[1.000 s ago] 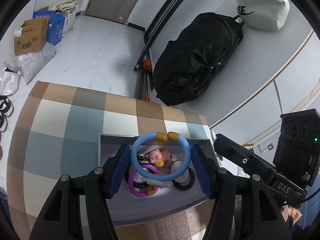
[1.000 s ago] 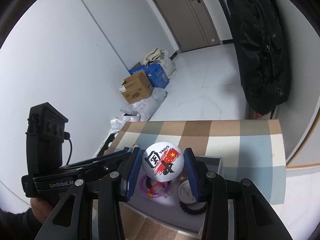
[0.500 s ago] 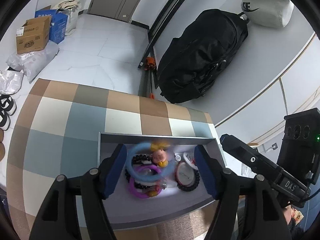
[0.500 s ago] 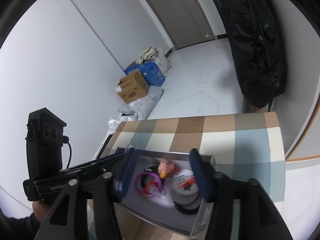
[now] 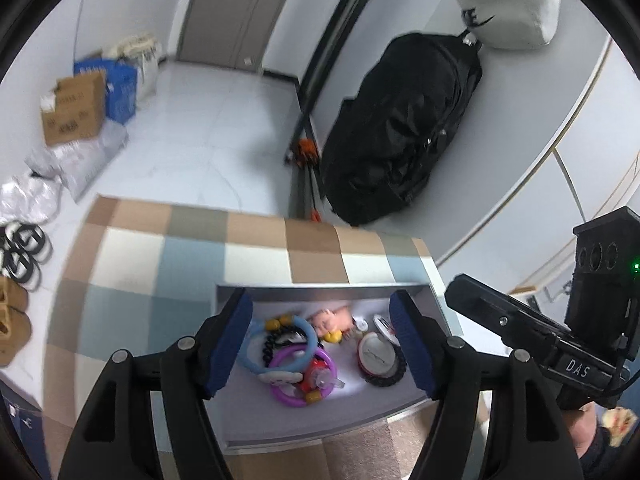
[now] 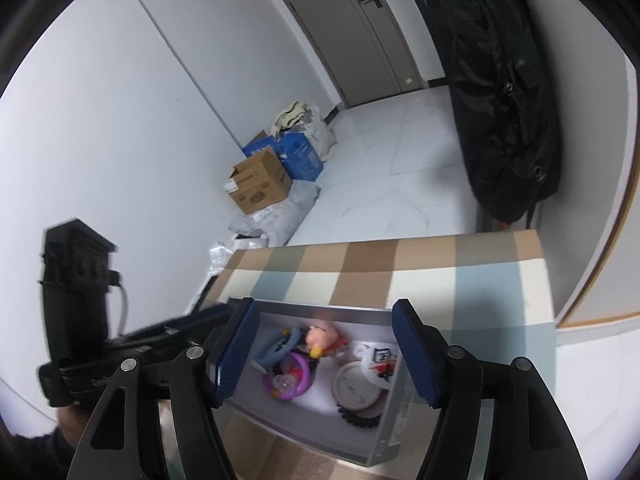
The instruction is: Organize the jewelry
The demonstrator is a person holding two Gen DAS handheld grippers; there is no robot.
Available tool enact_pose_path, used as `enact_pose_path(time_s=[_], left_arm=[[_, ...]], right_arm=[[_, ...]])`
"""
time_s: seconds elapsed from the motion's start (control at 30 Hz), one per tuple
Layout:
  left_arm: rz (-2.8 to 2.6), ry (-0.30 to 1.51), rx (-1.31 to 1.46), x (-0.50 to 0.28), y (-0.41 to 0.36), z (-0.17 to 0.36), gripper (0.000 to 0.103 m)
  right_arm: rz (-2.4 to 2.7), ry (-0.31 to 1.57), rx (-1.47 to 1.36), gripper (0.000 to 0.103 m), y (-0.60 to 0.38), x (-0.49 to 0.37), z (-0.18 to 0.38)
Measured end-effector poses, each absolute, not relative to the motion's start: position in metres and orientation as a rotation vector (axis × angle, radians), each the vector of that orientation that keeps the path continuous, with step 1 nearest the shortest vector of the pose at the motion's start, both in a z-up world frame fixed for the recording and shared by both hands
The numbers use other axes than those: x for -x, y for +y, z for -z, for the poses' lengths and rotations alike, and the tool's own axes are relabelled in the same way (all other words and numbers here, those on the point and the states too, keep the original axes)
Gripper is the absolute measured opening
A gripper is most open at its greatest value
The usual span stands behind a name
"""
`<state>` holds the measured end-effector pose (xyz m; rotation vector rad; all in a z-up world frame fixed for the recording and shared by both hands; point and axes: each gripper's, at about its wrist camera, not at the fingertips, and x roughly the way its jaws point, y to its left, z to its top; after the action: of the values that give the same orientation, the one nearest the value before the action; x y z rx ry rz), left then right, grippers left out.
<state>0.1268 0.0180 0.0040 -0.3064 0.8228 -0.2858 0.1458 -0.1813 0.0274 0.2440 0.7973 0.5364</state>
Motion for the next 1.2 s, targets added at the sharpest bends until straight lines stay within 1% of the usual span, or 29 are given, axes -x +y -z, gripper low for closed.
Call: enact_pose_path(time_s=[0.1, 0.17, 0.23, 0.33, 0.4, 0.53, 0.7, 0.83, 0.93, 0.97, 1.0, 1.07, 1.1, 1.2], left_arm=[[0.234, 0.789, 0.276, -0.120, 0.020, -0.009, 0.067], [0.208, 0.777, 0.274, -0.115, 0.021, -0.011, 0.067], [0.198, 0.765, 0.274, -0.109, 0.021, -0.014, 0.067], [0.184, 0.738, 0.249, -0.099, 0.018, -0.019, 0.068], [0.168, 0.717, 0.237, -0.092, 0.016, -0.023, 0.079], [0.150, 0.664, 0.223, -0.077, 0.014, -0.032, 0.080], [0.130, 0.631, 0.234, -0.062, 0.018, -0.036, 0.081], [0.124, 0.623, 0.271, -0.044, 0.024, -0.034, 0.082], [0.096, 0.596, 0.239, -0.031, 0.021, -0.035, 0.083], [0.087, 0.587, 0.227, -0.028, 0.020, -0.036, 0.087], [0.080, 0.573, 0.216, -0.024, 0.019, -0.036, 0.092], [0.065, 0.536, 0.196, -0.017, 0.018, -0.037, 0.098], [0.059, 0.526, 0.191, -0.015, 0.018, -0.037, 0.100], [0.041, 0.522, 0.183, -0.014, 0.020, -0.032, 0.100]], right_arm=[[-0.539, 0.771, -0.248, 0.069, -0.184, -0.139, -0.031], [-0.535, 0.747, -0.241, 0.074, -0.186, -0.133, -0.034], [-0.533, 0.724, -0.224, 0.075, -0.187, -0.126, -0.038], [-0.535, 0.682, -0.186, 0.075, -0.187, -0.111, -0.045], [-0.551, 0.643, -0.176, 0.076, -0.187, -0.097, -0.052], [-0.551, 0.587, -0.172, 0.084, -0.190, -0.077, -0.060], [-0.546, 0.566, -0.147, 0.087, -0.191, -0.058, -0.065], [-0.544, 0.561, -0.140, 0.095, -0.193, -0.042, -0.064], [-0.544, 0.549, -0.142, 0.099, -0.196, -0.029, -0.063], [-0.542, 0.544, -0.143, 0.102, -0.197, -0.025, -0.063], [-0.542, 0.538, -0.142, 0.103, -0.198, -0.020, -0.063], [-0.538, 0.531, -0.135, 0.103, -0.198, -0.013, -0.062], [-0.535, 0.530, -0.128, 0.103, -0.197, -0.011, -0.062], [-0.522, 0.533, -0.105, 0.103, -0.195, -0.009, -0.060]])
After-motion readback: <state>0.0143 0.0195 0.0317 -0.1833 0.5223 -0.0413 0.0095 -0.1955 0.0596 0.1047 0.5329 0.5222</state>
